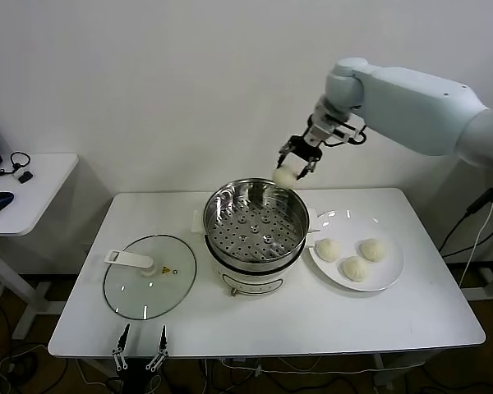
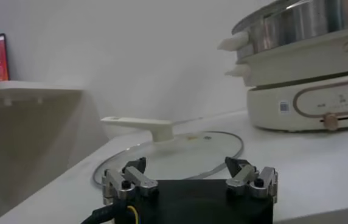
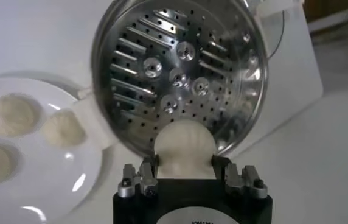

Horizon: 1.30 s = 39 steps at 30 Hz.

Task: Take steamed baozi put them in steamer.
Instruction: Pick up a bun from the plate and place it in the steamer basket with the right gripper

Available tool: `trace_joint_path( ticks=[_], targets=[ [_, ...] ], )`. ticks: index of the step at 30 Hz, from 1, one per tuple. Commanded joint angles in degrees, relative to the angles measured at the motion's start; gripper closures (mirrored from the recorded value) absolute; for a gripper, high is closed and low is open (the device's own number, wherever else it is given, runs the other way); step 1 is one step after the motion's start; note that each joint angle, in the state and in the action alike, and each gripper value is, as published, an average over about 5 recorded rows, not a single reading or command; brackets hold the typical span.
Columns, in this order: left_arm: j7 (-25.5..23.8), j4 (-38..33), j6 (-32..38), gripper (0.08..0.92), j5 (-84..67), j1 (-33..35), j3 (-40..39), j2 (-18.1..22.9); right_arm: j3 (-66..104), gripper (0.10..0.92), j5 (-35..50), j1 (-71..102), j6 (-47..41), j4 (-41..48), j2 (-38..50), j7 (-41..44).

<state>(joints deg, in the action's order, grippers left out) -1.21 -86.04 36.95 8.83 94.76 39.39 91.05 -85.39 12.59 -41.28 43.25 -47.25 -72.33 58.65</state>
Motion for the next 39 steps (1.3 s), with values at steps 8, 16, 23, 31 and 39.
trace_joint_path(
  ticks=[8, 16, 23, 31, 39],
  targets=[
    [0.0, 0.1, 0.1, 0.177, -0.1, 0.0, 0.3, 0.4, 0.5, 0.423, -3.9, 7.4, 6.8, 14.1, -13.3, -1.6],
    [0.0, 0.6, 0.2, 0.177, 0.0, -0.4, 0.3, 0.5, 0.8, 0.423, -4.0, 10.8, 6.8, 15.9, -12.6, -0.5],
    [0.1, 1.3, 0.3, 0.177, 0.0, -0.8, 0.5, 0.3, 2.0, 0.423, -4.0, 13.1, 6.8, 18.9, -13.3, -0.3],
    [0.0, 1.8, 0.3, 0.177, -0.1, -1.3, 0.5, 0.3, 2.1, 0.423, -4.7, 14.0, 6.8, 20.7, -14.1, -0.1],
    [0.0, 2.6, 0.6, 0.177, 0.0, -1.6, 0.5, 0.2, 2.1, 0.423, -4.9, 14.5, 6.8, 21.8, -14.2, 0.1]
  ],
)
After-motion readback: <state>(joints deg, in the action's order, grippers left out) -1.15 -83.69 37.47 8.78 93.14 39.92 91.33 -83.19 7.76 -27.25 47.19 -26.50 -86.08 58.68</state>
